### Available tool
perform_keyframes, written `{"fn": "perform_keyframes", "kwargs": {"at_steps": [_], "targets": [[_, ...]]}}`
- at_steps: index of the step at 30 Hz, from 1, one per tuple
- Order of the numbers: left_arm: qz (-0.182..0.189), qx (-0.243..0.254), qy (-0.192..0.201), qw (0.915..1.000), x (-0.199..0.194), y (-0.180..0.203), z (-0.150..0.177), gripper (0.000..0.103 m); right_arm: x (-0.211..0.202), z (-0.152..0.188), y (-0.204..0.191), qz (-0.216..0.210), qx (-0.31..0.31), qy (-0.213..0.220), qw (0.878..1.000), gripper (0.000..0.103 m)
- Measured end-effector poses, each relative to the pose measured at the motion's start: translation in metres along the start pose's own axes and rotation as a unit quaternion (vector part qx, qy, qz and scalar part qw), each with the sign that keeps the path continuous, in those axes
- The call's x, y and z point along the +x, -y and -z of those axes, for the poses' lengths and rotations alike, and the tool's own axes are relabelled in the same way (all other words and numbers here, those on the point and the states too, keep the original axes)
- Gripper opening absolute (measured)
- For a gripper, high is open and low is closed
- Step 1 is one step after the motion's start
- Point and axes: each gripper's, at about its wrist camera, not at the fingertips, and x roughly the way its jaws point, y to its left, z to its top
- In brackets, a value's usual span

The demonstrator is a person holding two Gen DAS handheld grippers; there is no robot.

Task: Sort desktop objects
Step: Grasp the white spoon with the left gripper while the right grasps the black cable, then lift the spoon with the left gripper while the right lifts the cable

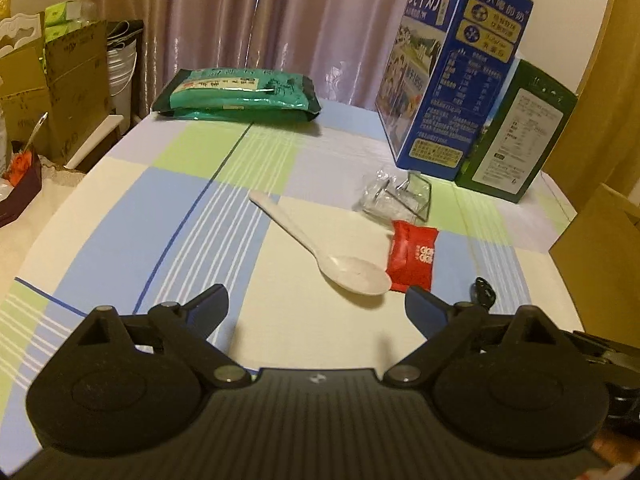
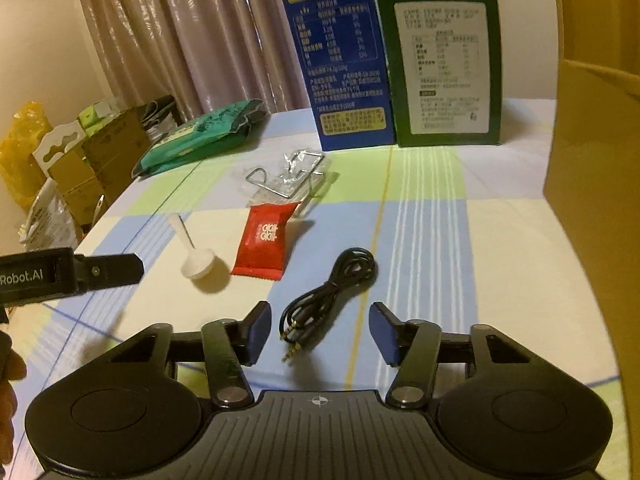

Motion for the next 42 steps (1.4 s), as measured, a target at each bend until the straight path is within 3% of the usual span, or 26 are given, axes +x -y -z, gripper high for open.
{"fn": "perform_keyframes", "kwargs": {"at_steps": [7, 11, 15, 19, 27, 29, 31, 39, 42], "targets": [[-0.003, 0.005, -0.001, 1.0000, 0.015, -0.005, 0.002, 0.093, 0.023, 0.002, -0.013, 0.023, -0.042, 0.006, 0.999, 0.034], [0.006, 0.020, -0.001, 0.9998, 0.026, 0.001, 0.003, 0.092, 0.028, 0.000, -0.013, 0.045, -0.071, 0.012, 0.996, 0.012], [0.012, 0.017, -0.008, 0.9998, 0.040, 0.008, 0.003, 0.090, 0.029, -0.003, -0.001, 0.054, -0.068, 0.017, 0.996, 0.012], [0.010, 0.017, -0.008, 0.9998, 0.053, 0.016, 0.003, 0.080, 0.026, -0.005, 0.008, 0.055, -0.062, 0.018, 0.996, 0.012], [-0.005, 0.038, 0.017, 0.9991, 0.064, 0.034, 0.003, 0.074, 0.022, -0.002, 0.012, 0.056, -0.064, 0.022, 0.996, 0.011], [-0.014, 0.052, 0.021, 0.9983, 0.064, 0.038, 0.005, 0.067, 0.022, -0.003, 0.012, 0.055, -0.061, 0.020, 0.996, 0.011], [-0.025, 0.053, 0.024, 0.9980, 0.062, 0.037, 0.006, 0.049, 0.022, -0.004, 0.013, 0.057, -0.059, 0.018, 0.996, 0.011], [-0.044, 0.037, 0.023, 0.9981, 0.045, 0.022, 0.016, 0.007, 0.015, 0.001, 0.017, 0.058, -0.054, 0.015, 0.997, 0.011], [-0.044, 0.041, 0.016, 0.9981, 0.037, 0.020, 0.020, 0.007, 0.009, 0.005, 0.018, 0.059, -0.050, 0.012, 0.997, 0.011]]}}
